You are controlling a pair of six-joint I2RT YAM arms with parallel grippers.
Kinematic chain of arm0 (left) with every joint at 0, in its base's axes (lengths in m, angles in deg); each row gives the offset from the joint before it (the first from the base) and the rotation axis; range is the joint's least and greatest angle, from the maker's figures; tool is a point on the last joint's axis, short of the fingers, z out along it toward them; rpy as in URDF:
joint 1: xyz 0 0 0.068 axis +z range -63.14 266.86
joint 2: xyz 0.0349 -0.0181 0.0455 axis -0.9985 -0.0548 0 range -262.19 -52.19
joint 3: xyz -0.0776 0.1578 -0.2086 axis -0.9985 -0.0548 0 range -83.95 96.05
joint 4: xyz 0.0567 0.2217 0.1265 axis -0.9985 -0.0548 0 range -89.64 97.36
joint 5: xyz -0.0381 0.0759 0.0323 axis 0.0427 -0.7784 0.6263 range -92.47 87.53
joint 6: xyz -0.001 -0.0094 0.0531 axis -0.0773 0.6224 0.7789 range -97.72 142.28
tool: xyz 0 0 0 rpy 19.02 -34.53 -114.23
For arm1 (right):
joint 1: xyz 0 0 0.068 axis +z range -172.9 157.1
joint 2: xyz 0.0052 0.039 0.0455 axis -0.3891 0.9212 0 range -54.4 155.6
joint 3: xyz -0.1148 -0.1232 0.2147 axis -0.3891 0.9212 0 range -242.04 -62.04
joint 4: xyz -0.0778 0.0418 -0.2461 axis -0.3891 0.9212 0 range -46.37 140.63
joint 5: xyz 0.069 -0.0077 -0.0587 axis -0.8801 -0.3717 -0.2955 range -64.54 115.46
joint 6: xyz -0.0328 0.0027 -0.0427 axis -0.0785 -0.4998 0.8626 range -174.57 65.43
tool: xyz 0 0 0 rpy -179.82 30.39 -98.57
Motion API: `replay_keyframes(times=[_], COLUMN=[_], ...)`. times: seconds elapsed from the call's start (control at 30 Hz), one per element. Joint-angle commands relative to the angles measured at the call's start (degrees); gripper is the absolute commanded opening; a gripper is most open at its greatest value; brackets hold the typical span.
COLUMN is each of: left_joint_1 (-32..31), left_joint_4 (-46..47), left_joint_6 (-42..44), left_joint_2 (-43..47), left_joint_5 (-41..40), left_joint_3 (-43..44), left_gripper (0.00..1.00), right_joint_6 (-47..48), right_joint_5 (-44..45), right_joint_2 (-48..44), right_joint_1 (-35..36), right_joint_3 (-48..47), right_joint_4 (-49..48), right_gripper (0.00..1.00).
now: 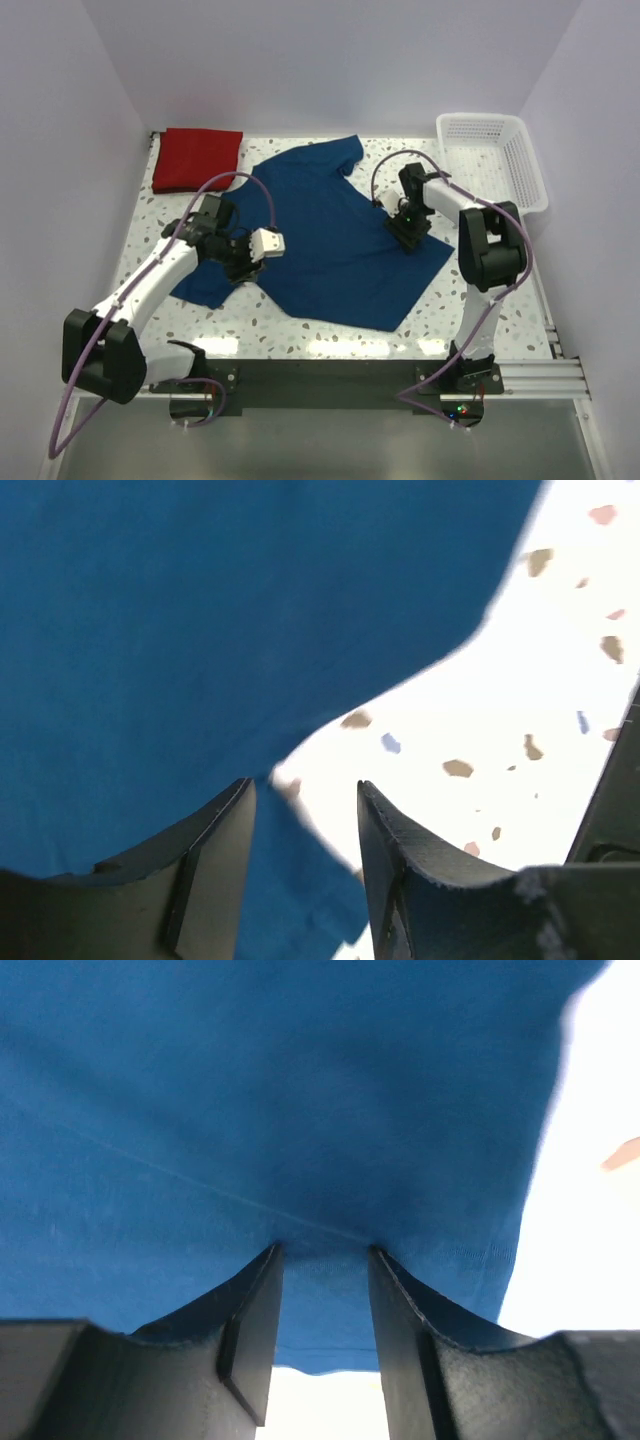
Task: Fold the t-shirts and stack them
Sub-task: Flatten the tshirt out
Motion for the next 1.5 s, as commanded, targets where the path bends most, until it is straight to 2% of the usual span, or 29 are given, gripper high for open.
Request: replay_keyframes(times=[0.0,0.17,0.33,0.47,0.6,0.63,0.73,0.93,1.07,1.1,1.33,1.43,1.47], left_joint_1=[-5.8,-12.6,-23.3,-32.9,-41.5,-42.5,-44.7,-44.8,-44.9,-45.0,-45.0,-44.8,-44.4], left_joint_4=[2.5,8.7,19.2,26.6,30.3,31.3,32.4,40.0,40.6,40.4,34.8,31.0,29.6], left_joint_6=[6.7,8.0,5.4,3.8,2.2,2.0,0.8,-2.7,-2.9,-2.7,-1.3,-0.1,-0.1], left_joint_2=[2.0,0.8,2.5,0.8,-6.9,-8.3,-14.1,-20.5,-21.9,-22.8,-25.8,-25.0,-24.5], left_joint_5=[7.6,5.7,2.2,-0.4,-3.6,-4.3,-6.0,-11.7,-13.3,-13.5,-10.3,-7.1,-5.7], left_joint_3=[-1.5,-3.1,-6.4,-7.6,-5.7,-4.6,-2.5,0.0,0.0,0.2,3.1,5.4,6.6], left_gripper=[0.48,0.41,0.41,0.39,0.41,0.46,0.53,0.51,0.48,0.47,0.09,0.0,0.0], right_joint_6=[-0.2,-2.6,-3.3,-3.9,-3.1,-2.8,-2.7,-1.9,1.6,1.8,2.5,3.0,3.0], right_joint_5=[2.8,3.9,2.1,-4.0,-10.5,-11.1,-12.3,-14.1,-16.7,-17.0,-16.8,-16.6,-16.6], right_joint_2=[5.3,9.6,5.2,-2.1,-8.6,-11.1,-14.8,-21.1,-22.8,-22.9,-21.6,-20.8,-20.5], right_joint_1=[-1.0,-1.0,-1.1,-1.1,-1.0,-1.1,-1.1,-1.0,-1.0,-1.0,-1.1,-1.8,-2.2], right_joint_3=[-5.6,-16.5,-22.7,-21.0,-17.3,-14.7,-9.6,-2.0,2.0,2.6,3.7,2.0,1.5], right_joint_4=[-5.7,-5.2,-0.9,4.2,11.6,12.2,13.1,14.6,16.8,16.9,16.2,16.7,16.9], right_gripper=[0.43,0.42,0.46,0.46,0.46,0.46,0.46,0.46,0.46,0.45,0.44,0.44,0.44])
